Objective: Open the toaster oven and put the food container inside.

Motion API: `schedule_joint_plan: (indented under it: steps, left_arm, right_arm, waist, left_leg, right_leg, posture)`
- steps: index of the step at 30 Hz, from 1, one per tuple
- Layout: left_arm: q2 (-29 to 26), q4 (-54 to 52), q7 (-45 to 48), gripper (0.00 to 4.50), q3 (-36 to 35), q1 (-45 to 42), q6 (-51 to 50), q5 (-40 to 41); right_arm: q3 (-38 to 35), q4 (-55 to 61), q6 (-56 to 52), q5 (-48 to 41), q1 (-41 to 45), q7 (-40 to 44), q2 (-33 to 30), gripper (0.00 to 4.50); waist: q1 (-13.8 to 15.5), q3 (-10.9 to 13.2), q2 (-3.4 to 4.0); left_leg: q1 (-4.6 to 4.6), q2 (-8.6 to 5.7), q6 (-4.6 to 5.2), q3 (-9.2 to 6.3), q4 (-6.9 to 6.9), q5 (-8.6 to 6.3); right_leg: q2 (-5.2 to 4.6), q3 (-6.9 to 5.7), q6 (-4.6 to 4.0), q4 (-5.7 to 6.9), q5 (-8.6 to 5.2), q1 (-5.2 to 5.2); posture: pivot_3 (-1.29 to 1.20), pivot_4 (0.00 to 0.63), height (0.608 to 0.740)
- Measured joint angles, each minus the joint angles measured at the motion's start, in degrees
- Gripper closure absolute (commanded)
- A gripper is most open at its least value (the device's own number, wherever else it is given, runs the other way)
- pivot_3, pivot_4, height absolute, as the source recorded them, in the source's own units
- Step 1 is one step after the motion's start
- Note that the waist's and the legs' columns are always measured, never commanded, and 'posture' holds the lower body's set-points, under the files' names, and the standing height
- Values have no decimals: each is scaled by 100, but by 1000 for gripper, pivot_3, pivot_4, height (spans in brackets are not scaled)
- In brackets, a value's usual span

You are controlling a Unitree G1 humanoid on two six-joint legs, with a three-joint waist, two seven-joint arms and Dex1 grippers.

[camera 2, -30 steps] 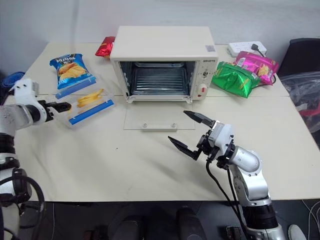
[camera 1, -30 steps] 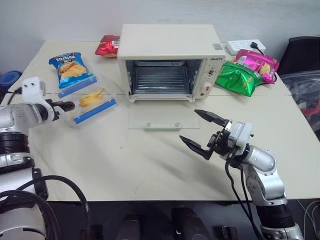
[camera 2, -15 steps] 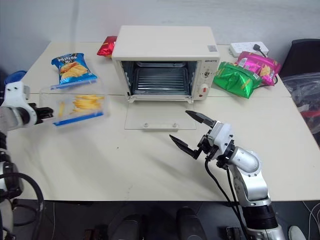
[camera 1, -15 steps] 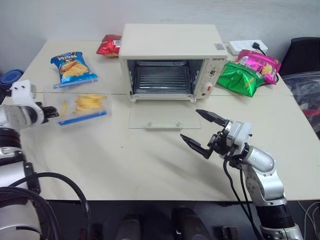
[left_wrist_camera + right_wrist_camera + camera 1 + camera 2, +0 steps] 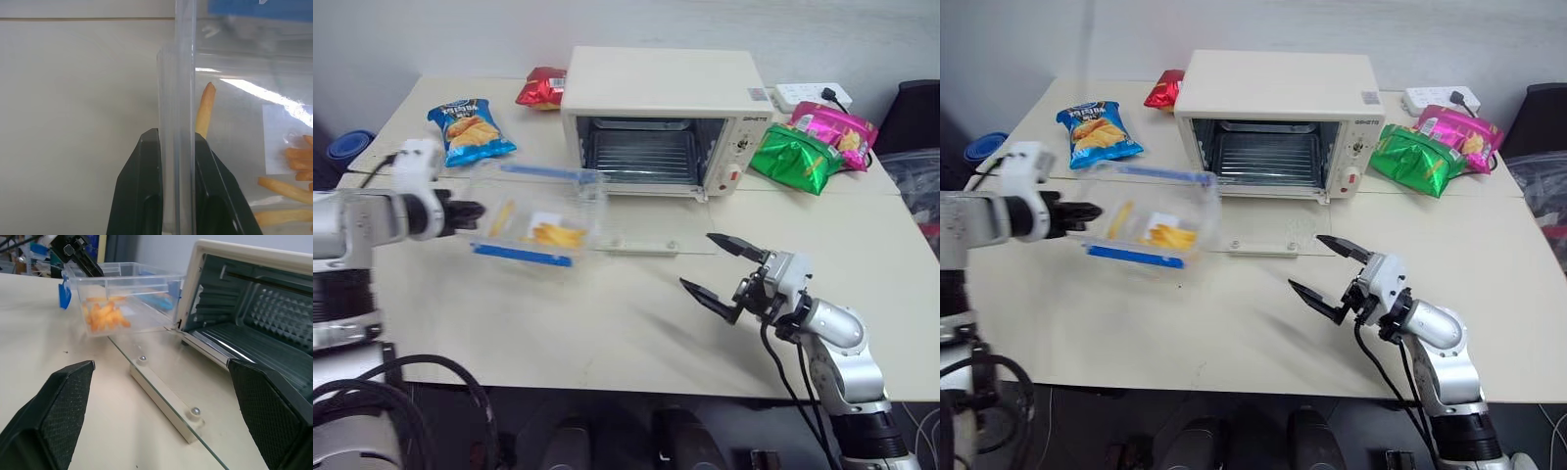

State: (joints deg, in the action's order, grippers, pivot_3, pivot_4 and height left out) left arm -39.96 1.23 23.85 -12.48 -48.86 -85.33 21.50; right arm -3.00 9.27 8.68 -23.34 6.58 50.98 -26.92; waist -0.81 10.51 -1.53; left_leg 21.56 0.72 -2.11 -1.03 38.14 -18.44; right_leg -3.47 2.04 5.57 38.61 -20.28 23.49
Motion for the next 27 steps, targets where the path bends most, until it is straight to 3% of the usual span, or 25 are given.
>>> schedule_joint_plan:
  steps: [6,9,12,20,24,27]
  left_arm:
    - [857,-274,-526,4262,188,-423,-35,-101]
    - [1602,101,-1016,4262,182,-585,364,-334]
    - [1899,431,-1295,4262,167,-707,676,-492]
    - [2320,636,-1221,1907,-129,-760,1338,-333]
    - [2402,609,-879,1907,-496,-770,1831,115]
    - [1927,565,-335,1907,-596,-671,2207,340]
  right_arm:
    - [-18,273,-111,-9,-284,-179,1,0]
    - [-11,455,-163,-11,-304,-336,70,0]
    - [-6,592,-260,-14,-322,-490,89,0]
    - [0,783,-434,-44,-376,-727,155,0]
    - [-1,987,-680,-164,-481,-773,113,0]
    - [-10,1193,-1039,-304,-593,-784,-41,0]
  waist:
    - [-82,0,0]
    - [-49,0,0]
    - [-63,0,0]
    - [-44,0,0]
    - [-36,0,0]
    - [-92,0,0]
  left_leg:
    - [-6,1,-6,8,-3,3]
    - [-7,-2,-5,8,3,3]
    - [-8,-1,-6,10,0,3]
    - [-7,-2,-9,10,2,5]
    - [-7,-2,-9,11,2,5]
    - [-15,1,-11,17,-6,6]
  right_leg:
    - [5,-1,0,1,0,4]
    - [3,-4,2,0,1,0]
    - [4,-4,2,0,1,3]
    - [2,-9,2,-1,1,2]
    - [3,-11,3,-3,2,2]
    - [7,-10,3,0,2,4]
  posture:
    - [0,150,740]
    - [0,150,740]
    - [0,150,740]
    - [0,150,740]
    - [0,150,740]
    - [0,150,740]
